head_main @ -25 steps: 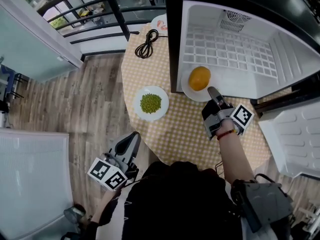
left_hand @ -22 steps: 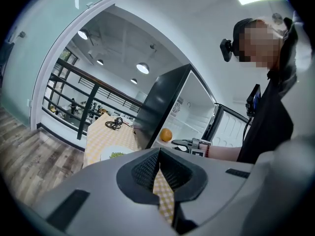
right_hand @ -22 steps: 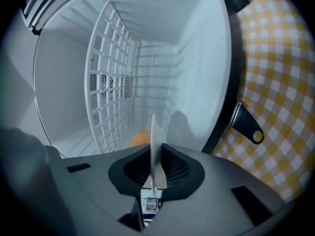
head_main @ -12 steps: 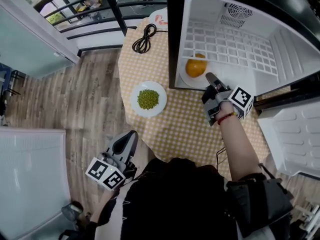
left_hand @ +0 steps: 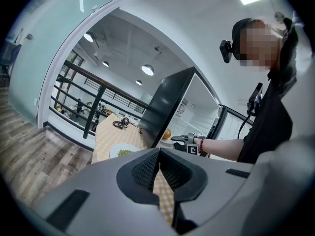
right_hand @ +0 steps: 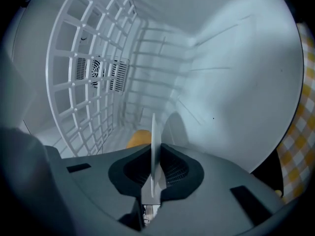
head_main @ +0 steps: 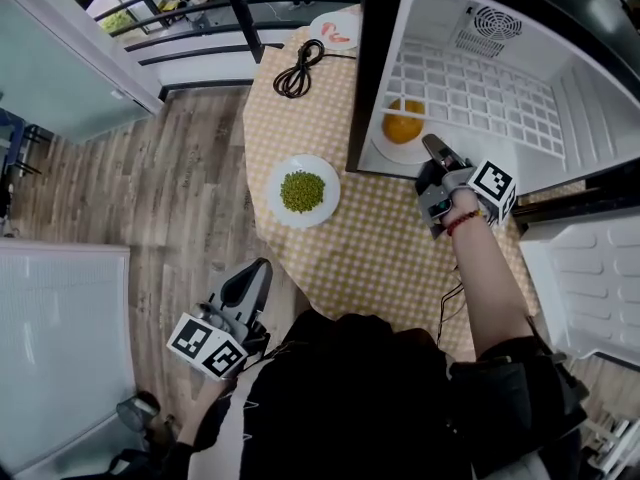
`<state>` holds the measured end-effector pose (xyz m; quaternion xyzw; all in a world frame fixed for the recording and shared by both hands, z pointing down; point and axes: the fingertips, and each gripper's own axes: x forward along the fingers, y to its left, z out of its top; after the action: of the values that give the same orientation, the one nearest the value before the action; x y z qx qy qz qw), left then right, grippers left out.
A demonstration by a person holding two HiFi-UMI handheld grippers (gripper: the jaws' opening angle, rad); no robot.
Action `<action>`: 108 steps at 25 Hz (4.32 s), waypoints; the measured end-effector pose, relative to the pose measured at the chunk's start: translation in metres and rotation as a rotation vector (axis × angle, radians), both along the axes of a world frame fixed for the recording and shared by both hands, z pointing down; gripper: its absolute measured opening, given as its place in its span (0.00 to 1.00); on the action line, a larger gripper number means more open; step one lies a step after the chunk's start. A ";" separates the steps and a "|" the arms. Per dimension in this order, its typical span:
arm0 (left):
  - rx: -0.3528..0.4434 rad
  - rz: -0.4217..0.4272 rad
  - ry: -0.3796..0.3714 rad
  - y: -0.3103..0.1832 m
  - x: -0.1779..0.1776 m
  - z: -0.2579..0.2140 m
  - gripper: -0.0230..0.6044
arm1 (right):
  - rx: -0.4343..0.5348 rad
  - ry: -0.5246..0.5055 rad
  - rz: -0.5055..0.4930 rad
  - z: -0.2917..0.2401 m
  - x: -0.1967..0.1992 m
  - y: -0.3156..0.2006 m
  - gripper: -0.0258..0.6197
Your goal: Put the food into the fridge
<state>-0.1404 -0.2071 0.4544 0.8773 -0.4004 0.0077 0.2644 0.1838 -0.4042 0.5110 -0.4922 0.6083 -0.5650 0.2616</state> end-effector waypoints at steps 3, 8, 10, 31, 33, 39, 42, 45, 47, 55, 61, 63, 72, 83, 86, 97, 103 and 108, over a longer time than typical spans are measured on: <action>-0.002 -0.007 0.004 0.000 -0.003 0.002 0.06 | -0.013 0.013 0.005 -0.001 0.000 -0.001 0.10; -0.005 -0.003 0.013 0.000 -0.003 0.005 0.06 | -0.022 0.071 0.005 -0.004 0.000 -0.005 0.09; -0.005 -0.002 0.017 0.000 -0.003 0.005 0.06 | -0.029 0.122 -0.006 -0.005 0.000 -0.008 0.09; -0.007 -0.038 0.026 0.007 -0.016 0.007 0.06 | -0.080 0.444 0.024 -0.006 0.001 -0.017 0.10; -0.007 -0.038 0.025 0.008 -0.016 0.007 0.06 | -0.083 0.457 0.034 -0.006 0.002 -0.018 0.10; 0.002 -0.065 0.023 0.007 -0.026 0.007 0.06 | -0.102 0.546 0.014 -0.005 0.001 -0.021 0.12; 0.013 -0.081 0.022 0.004 -0.034 0.004 0.06 | -0.106 0.584 0.010 -0.005 0.001 -0.021 0.13; 0.017 -0.100 0.018 0.001 -0.042 0.003 0.06 | -0.107 0.621 0.001 -0.006 0.001 -0.022 0.14; 0.016 -0.107 0.017 0.001 -0.045 0.004 0.06 | -0.109 0.634 -0.001 -0.006 0.001 -0.023 0.14; 0.005 -0.104 0.025 0.007 -0.043 0.006 0.06 | -0.103 0.712 -0.017 -0.008 0.002 -0.031 0.16; 0.003 -0.112 0.027 0.009 -0.046 0.008 0.06 | -0.080 0.792 -0.027 -0.011 0.000 -0.031 0.18; 0.002 -0.109 0.028 0.009 -0.045 0.008 0.06 | -0.067 0.819 -0.027 -0.012 -0.001 -0.030 0.18; -0.001 -0.108 0.028 0.012 -0.046 0.009 0.06 | -0.042 0.897 -0.016 -0.014 -0.002 -0.026 0.20; -0.002 -0.124 0.030 0.017 -0.048 0.009 0.06 | -0.065 0.931 -0.016 -0.016 -0.001 -0.025 0.21; -0.003 -0.124 0.033 0.018 -0.047 0.010 0.06 | -0.062 0.958 -0.020 -0.018 -0.001 -0.024 0.22; -0.004 -0.140 0.040 0.019 -0.052 0.009 0.06 | -0.091 0.992 0.003 -0.016 0.003 -0.022 0.25; 0.001 -0.147 0.040 0.019 -0.056 0.008 0.06 | -0.103 1.017 0.012 -0.016 0.003 -0.022 0.27; 0.000 -0.155 0.042 0.020 -0.058 0.009 0.06 | -0.129 1.027 0.024 -0.015 0.005 -0.020 0.28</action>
<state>-0.1986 -0.1876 0.4632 0.8437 -0.4613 -0.0313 0.2728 0.1890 -0.4239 0.4965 -0.7282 0.6165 -0.2840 -0.0951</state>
